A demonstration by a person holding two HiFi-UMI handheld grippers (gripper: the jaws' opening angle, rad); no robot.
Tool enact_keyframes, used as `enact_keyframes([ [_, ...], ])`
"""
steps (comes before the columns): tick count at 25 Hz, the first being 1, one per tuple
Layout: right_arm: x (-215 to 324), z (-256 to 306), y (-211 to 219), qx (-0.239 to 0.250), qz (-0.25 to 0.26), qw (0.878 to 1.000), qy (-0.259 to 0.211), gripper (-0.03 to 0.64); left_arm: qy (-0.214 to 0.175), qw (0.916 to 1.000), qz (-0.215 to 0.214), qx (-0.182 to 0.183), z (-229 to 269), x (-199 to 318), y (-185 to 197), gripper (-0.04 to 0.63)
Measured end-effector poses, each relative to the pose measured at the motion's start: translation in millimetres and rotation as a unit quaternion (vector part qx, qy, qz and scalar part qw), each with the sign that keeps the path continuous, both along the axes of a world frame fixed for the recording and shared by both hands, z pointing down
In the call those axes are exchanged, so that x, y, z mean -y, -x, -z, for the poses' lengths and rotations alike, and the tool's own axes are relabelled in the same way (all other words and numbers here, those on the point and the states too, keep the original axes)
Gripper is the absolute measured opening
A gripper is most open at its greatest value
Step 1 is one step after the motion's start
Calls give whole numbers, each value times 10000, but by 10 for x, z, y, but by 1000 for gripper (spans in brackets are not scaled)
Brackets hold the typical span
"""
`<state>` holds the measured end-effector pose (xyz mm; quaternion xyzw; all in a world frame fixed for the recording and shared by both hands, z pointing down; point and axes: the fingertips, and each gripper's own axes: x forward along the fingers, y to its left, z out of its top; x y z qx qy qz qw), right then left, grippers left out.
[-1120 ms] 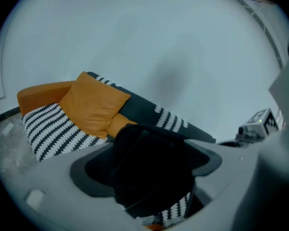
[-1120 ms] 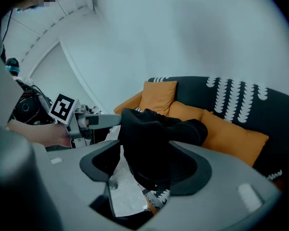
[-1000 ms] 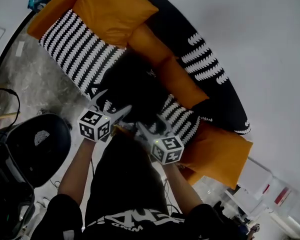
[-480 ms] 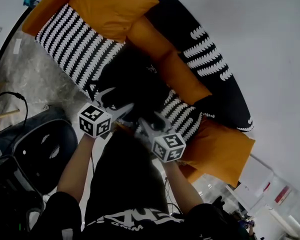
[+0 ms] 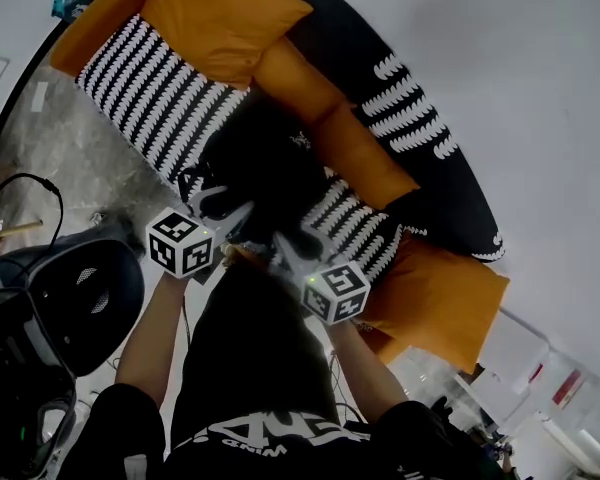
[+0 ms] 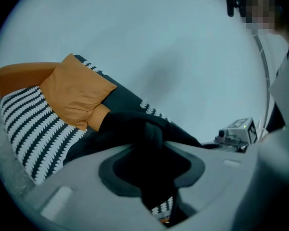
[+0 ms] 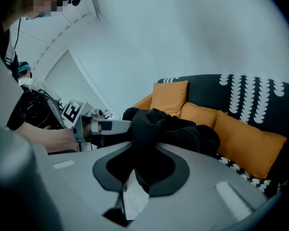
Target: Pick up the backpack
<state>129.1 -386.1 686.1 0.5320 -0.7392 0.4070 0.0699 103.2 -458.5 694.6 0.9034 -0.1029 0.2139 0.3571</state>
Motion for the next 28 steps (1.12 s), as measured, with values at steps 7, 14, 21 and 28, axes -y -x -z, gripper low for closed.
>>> enact_keyframes([
  [7, -20, 611, -166, 41, -19, 9995, -326, 58, -73, 9998, 63, -201, 702, -134, 69, 101],
  [14, -246, 1468, -408, -96, -132, 9978, -638, 57, 97, 9986, 134, -508, 1531, -499, -11, 100],
  [21, -781, 2218, -331, -43, -28, 9962, -874, 58, -149, 9986, 120, -496, 2323, -1077, 103, 100],
  [28, -1223, 2749, -217, -44, 149, 9903, -1381, 60, -422, 9961, 42, -775, 2877, -1556, 250, 100],
])
